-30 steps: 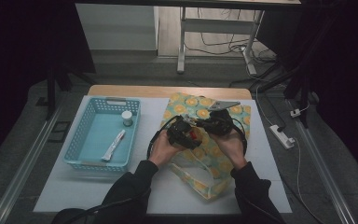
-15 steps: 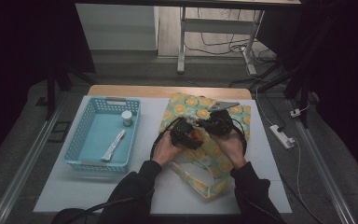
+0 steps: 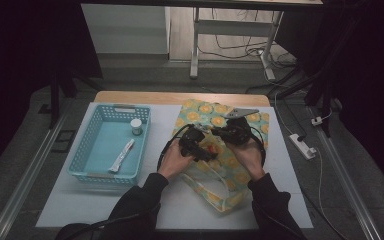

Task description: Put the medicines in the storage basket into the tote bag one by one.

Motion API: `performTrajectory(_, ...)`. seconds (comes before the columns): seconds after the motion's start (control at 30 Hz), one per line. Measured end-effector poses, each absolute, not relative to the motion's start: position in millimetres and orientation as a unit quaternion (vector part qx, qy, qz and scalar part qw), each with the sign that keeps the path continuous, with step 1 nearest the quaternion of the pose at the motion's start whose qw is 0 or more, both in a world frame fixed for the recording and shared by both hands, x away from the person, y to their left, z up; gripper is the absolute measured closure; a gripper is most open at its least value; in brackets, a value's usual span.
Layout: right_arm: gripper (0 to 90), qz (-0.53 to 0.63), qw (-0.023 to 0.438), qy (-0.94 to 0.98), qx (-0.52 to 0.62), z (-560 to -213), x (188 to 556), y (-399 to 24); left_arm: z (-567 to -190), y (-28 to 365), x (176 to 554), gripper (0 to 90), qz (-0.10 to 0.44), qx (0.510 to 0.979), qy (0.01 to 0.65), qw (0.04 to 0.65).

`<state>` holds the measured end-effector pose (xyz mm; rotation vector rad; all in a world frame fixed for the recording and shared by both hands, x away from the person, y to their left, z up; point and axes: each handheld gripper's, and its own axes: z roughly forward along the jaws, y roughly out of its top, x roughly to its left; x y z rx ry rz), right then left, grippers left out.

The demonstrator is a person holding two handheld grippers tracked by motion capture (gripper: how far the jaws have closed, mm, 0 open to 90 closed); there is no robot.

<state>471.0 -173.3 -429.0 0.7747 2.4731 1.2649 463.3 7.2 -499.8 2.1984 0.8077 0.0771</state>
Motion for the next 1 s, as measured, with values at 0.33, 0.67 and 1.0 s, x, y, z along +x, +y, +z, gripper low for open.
performTrajectory(0.33,90.0,0.437,0.125,0.851,0.264,-428,470,-174,-486,22,448,2.0,0.003,0.86,0.306,0.409)
performTrajectory(0.67,90.0,0.435,0.124,0.852,0.263,-428,470,-173,-472,41,436,2.0,-0.011,0.86,0.301,0.411)
performTrajectory(1.0,90.0,0.435,0.123,0.853,0.262,-428,470,-173,-463,68,427,0.4,0.005,0.858,0.302,0.416)
